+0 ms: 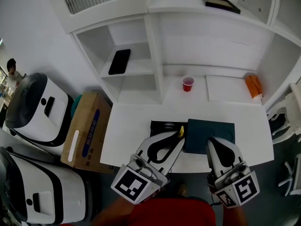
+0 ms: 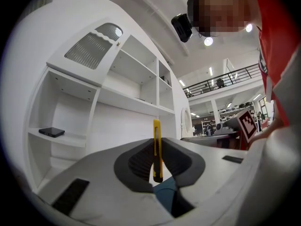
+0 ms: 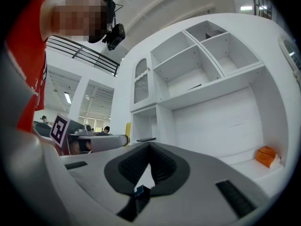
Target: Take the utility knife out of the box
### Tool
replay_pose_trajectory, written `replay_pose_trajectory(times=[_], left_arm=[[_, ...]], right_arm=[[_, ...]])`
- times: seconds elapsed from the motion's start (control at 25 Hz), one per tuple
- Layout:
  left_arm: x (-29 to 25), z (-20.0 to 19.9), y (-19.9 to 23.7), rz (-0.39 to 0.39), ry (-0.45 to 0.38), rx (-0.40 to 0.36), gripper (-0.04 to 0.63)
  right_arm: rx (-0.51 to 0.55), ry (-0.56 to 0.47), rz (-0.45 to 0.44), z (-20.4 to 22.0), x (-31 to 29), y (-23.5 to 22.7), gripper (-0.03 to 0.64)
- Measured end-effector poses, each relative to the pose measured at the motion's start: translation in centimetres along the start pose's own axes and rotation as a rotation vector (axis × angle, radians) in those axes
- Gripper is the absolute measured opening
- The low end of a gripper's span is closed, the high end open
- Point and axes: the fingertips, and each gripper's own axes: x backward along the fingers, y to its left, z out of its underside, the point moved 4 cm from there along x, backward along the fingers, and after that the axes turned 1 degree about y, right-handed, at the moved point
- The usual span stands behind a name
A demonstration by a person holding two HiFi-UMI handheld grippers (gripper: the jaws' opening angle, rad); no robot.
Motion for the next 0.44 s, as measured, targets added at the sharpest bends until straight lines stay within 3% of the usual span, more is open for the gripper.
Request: replay_pose_trajectory(times=[0.44], left_arm=[[-0.04, 0.11, 0.04, 0.006, 0.005, -0.006, 0.061]], right_arm=[[0.013, 0.007, 0.005, 0.09, 0.07, 0.03, 0.0]])
